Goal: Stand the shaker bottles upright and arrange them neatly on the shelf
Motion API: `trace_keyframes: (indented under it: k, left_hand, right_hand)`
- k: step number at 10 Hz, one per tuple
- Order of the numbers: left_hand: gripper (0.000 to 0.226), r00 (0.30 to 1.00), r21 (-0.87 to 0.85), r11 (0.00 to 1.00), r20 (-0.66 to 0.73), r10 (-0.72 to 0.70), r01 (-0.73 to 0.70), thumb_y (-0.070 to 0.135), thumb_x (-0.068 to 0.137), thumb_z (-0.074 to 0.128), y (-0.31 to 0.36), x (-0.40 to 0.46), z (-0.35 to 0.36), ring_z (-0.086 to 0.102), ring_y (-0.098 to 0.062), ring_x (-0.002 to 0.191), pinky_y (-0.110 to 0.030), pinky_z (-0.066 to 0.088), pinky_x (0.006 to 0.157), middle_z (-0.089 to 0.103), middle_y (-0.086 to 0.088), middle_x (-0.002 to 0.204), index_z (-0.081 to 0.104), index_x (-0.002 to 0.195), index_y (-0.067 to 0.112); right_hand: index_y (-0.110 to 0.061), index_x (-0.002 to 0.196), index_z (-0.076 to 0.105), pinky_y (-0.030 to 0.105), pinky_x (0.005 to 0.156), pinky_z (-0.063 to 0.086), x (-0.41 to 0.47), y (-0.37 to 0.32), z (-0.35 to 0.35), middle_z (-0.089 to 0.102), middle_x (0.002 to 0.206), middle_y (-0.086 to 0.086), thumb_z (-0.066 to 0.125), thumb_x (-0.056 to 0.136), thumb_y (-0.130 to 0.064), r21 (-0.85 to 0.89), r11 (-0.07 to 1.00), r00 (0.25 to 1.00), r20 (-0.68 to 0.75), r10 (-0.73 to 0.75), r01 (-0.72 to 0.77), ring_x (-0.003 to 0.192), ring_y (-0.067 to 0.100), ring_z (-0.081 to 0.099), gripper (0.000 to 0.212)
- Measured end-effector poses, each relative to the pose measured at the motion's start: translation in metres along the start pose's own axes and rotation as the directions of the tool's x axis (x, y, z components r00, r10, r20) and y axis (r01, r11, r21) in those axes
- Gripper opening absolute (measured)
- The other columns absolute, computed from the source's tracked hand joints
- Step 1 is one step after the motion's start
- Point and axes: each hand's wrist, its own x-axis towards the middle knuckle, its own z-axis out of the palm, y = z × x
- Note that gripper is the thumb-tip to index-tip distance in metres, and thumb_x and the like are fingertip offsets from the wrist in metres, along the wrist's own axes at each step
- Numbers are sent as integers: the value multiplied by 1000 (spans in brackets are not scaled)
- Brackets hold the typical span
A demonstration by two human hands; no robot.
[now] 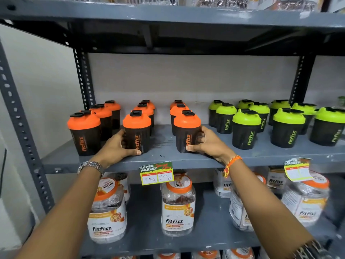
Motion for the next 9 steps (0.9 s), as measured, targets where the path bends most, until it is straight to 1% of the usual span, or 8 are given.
trace_keyframes:
  k: [1, 2, 3, 5, 6, 7, 8, 9]
  left_hand:
    - [71, 1000, -12, 1000, 5, -8, 8, 12, 64, 93, 1, 1, 0, 68, 1, 99, -17, 50, 83, 66, 14, 116, 52, 114, 44]
    - [76, 1000, -22, 1000, 13, -18, 18, 11, 65, 92, 1, 1, 0, 64, -4, 107, -23, 50, 88, 65, 12, 118, 50, 122, 38]
    - [75, 1000, -34, 999, 12, -23, 24, 8, 65, 91, 2, 0, 0, 63, -5, 108, -22, 49, 86, 65, 12, 116, 50, 121, 38]
    - [74, 999, -54, 998, 19, -37, 38, 7, 66, 91, 5, 0, 1, 63, -6, 108, -23, 49, 86, 65, 9, 117, 50, 120, 38]
    - [74, 999, -62, 997, 14, -44, 45, 7, 65, 91, 6, -1, 1, 63, -7, 109, -30, 50, 94, 65, 9, 119, 51, 119, 39]
    - [77, 998, -68, 996, 25, -60, 62, 6, 64, 91, 6, 1, 1, 63, -8, 111, -31, 50, 97, 65, 8, 119, 50, 123, 34]
    - [86, 994, -38, 994, 45, -102, 104, 4, 63, 92, 13, -4, -1, 60, -13, 115, -25, 48, 94, 61, 9, 118, 43, 131, 26]
    - [101, 990, -44, 991, 64, -123, 126, 7, 65, 91, 21, -10, -1, 53, -16, 122, -26, 44, 99, 56, 2, 132, 32, 147, 18]
  right_hand:
    - [-17, 137, 49, 50, 106, 51, 0, -1, 0, 65, 133, 8, 93, 66, -14, -30, 1000, 1000, -14, -1, 1, 121, 26, 63, 84]
    - [-16, 139, 48, 52, 107, 51, -1, -2, 1, 64, 134, 10, 93, 67, -14, -31, 999, 1000, -9, 4, -4, 122, 27, 63, 85]
    - [-15, 141, 47, 52, 108, 49, -1, -2, 0, 63, 136, 11, 92, 68, -14, -40, 999, 1000, 0, 4, -4, 124, 28, 62, 86]
    - [-13, 142, 46, 53, 108, 49, -1, -2, 1, 62, 138, 12, 92, 68, -14, -45, 999, 1000, -2, 0, 0, 126, 29, 60, 87]
    - [-13, 141, 47, 50, 108, 50, -3, -5, 2, 62, 137, 11, 92, 68, -14, -49, 999, 1000, -8, 5, -5, 125, 28, 61, 86]
    - [-14, 140, 47, 47, 107, 50, 0, -2, 1, 63, 137, 11, 93, 67, -14, -41, 999, 1000, 0, 9, -9, 124, 27, 61, 87]
    - [-15, 140, 44, 42, 105, 49, -5, -9, -1, 62, 135, 10, 93, 66, -12, -70, 997, 999, 20, 30, -29, 126, 28, 60, 89]
    - [-16, 147, 35, 44, 112, 44, -13, -12, -5, 52, 145, 11, 93, 66, -10, -50, 999, 999, 28, 24, -23, 135, 30, 52, 100]
